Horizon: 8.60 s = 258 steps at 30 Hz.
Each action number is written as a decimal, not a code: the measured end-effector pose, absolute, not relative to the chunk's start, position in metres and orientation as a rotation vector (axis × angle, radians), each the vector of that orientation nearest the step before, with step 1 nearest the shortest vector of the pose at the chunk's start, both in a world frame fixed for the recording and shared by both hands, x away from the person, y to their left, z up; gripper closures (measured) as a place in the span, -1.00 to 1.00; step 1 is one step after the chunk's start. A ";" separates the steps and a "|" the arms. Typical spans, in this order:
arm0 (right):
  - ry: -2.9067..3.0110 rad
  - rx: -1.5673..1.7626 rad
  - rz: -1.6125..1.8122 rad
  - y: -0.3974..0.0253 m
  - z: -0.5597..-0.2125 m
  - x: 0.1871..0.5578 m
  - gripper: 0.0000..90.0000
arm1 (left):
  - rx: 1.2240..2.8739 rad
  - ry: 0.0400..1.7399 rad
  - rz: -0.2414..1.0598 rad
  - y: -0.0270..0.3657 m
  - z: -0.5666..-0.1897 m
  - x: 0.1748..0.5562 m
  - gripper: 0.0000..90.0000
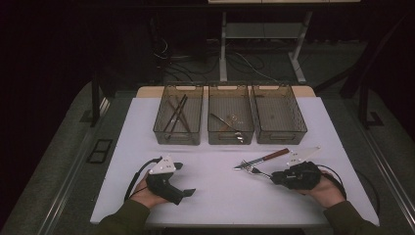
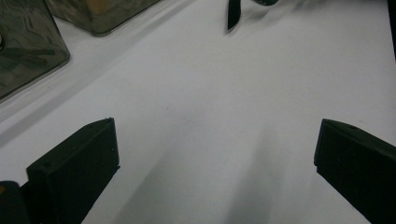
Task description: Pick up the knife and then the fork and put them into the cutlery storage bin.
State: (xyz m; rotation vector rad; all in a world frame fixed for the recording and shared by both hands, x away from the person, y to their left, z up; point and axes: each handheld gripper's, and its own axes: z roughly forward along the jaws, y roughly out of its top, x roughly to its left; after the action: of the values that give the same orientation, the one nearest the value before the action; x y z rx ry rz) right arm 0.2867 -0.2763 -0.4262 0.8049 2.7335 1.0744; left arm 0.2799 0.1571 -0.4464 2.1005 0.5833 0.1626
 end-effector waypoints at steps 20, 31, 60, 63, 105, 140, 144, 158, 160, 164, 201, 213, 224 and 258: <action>2.676 0.839 1.114 -0.289 -0.402 0.303 0.72 | 2.100 0.585 0.161 0.157 -0.447 0.280 -1.00; 2.621 0.880 1.117 -0.300 -0.385 0.324 0.72 | 2.097 0.587 0.158 0.157 -0.447 0.280 -1.00; 2.421 1.111 1.087 -0.330 -0.350 0.426 0.72 | 2.090 0.586 0.146 0.157 -0.447 0.280 -1.00; 2.423 1.147 1.073 -0.329 -0.357 0.438 0.72 | 2.091 0.585 0.144 0.157 -0.447 0.280 -1.00; 2.473 1.039 1.147 -0.313 -0.358 0.383 1.00 | 2.093 0.569 0.148 0.155 -0.446 0.278 -1.00; 2.609 1.071 0.881 -0.285 -0.439 0.386 1.00 | 2.103 0.573 0.146 0.155 -0.447 0.279 -1.00; 2.618 1.069 0.868 -0.286 -0.440 0.385 1.00 | 2.103 0.572 0.145 0.155 -0.447 0.279 -1.00; 2.671 1.043 0.845 -0.292 -0.438 0.373 1.00 | 2.104 0.569 0.149 0.155 -0.447 0.278 -1.00; 2.683 1.031 0.835 -0.292 -0.437 0.371 1.00 | 2.104 0.570 0.150 0.155 -0.447 0.278 -1.00; 2.704 1.009 0.814 -0.291 -0.436 0.366 1.00 | 2.104 0.571 0.149 0.155 -0.447 0.278 -1.00; 2.900 0.927 0.562 -0.260 -0.401 0.361 0.53 | 2.108 0.567 0.150 0.154 -0.446 0.278 -1.00; 2.985 0.873 0.352 -0.220 -0.414 0.377 0.52 | 2.107 0.561 0.145 0.154 -0.446 0.278 -1.00; 2.975 0.820 0.235 -0.207 -0.420 0.374 0.71 | 2.105 0.563 0.144 0.153 -0.447 0.277 -1.00; 2.820 0.834 0.870 -0.255 -0.391 0.350 0.72 | 2.104 0.569 0.153 0.155 -0.446 0.277 -1.00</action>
State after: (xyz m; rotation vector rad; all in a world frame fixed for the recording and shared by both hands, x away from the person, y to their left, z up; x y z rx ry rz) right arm 0.3497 -0.2551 -0.3910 0.8343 2.8195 0.8699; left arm 0.2769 0.1552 -0.4458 2.1037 0.5689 0.1531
